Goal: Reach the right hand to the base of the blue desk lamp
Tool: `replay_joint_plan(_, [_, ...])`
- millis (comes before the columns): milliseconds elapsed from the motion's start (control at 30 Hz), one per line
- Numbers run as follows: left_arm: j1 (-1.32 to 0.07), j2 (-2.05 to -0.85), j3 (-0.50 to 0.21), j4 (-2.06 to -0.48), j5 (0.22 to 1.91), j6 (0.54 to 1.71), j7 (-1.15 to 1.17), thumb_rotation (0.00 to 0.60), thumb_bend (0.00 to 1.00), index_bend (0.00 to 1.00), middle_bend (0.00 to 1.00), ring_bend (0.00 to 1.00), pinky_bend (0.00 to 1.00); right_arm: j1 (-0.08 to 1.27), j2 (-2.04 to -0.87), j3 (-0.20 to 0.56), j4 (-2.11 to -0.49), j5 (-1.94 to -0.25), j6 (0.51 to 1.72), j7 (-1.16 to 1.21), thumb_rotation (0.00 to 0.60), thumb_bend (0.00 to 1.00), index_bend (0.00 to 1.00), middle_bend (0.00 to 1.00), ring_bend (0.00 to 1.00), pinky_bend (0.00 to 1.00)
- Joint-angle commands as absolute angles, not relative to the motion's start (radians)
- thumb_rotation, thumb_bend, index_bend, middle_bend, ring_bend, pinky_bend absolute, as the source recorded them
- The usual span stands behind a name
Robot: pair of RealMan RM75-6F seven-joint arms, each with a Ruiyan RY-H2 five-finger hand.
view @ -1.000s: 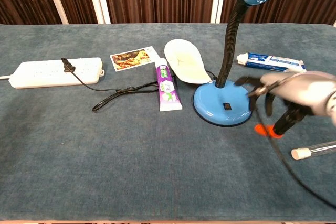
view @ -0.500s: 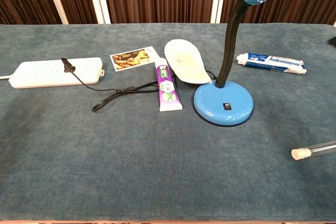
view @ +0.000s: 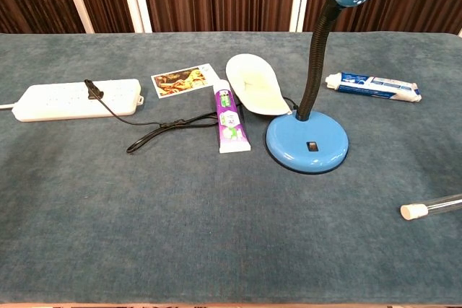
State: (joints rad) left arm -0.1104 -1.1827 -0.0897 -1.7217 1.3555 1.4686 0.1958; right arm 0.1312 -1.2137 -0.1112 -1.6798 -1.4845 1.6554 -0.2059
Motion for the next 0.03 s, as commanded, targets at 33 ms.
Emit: replay_joint_plan(33, [-0.11, -1.183, -0.09, -1.721, 1.357, 1.469, 0.195, 0.6, 0.53, 0.22, 0.1, 0.01, 0.0, 0.13, -1.207, -0.102, -1.673, -1.487, 1.645, -0.202, 0.6, 0.22, 0.0, 0.0, 0.0, 0.0])
